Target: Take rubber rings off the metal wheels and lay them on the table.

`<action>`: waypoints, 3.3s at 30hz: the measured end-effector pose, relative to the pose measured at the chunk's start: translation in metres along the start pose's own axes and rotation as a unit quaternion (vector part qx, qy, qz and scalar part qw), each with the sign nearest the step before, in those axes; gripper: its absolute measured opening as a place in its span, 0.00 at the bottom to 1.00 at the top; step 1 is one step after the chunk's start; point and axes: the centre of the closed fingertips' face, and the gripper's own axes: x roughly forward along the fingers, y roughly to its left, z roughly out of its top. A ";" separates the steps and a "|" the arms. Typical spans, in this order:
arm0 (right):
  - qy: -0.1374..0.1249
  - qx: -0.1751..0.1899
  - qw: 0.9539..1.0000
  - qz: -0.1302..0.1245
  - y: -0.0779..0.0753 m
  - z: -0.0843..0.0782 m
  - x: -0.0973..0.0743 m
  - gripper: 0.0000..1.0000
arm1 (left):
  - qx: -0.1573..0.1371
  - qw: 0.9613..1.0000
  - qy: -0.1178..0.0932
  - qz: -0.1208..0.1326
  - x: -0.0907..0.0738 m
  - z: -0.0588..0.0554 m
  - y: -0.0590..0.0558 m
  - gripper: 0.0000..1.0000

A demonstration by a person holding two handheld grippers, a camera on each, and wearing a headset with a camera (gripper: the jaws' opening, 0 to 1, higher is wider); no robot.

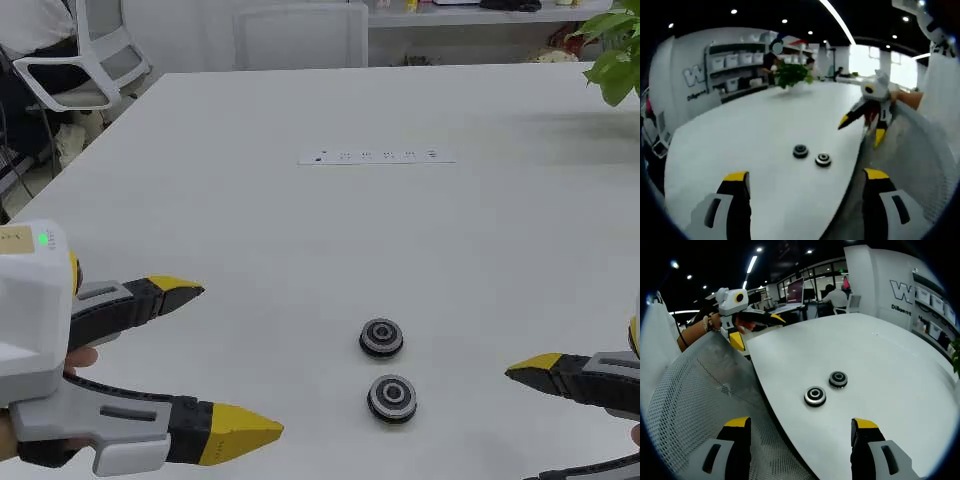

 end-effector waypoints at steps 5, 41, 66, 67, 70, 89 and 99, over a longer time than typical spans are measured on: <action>-0.010 0.008 1.000 -0.006 -0.002 0.004 -0.005 0.79 | -0.021 1.000 -0.001 0.015 -0.003 -0.012 0.000 0.93; 0.009 -0.006 0.999 0.032 0.007 -0.007 0.001 0.77 | -0.074 0.996 -0.039 -0.007 0.017 -0.012 -0.042 0.91; -0.013 0.009 1.000 0.027 -0.007 -0.004 0.002 0.73 | -0.062 0.998 -0.011 -0.014 0.017 -0.019 -0.038 0.93; -0.014 0.009 0.999 0.028 -0.008 -0.005 0.002 0.73 | -0.059 0.998 -0.011 -0.015 0.017 -0.018 -0.038 0.93; -0.013 0.012 0.999 0.030 -0.009 -0.007 0.002 0.71 | -0.054 0.998 -0.010 -0.016 0.017 -0.016 -0.037 0.92; -0.034 0.019 0.999 0.031 -0.019 -0.001 0.009 0.65 | -0.010 1.000 -0.013 -0.018 0.023 0.010 -0.024 0.89; -0.046 0.010 0.998 0.048 -0.022 0.007 0.019 0.60 | 0.038 0.998 -0.012 -0.058 0.045 0.036 -0.043 0.89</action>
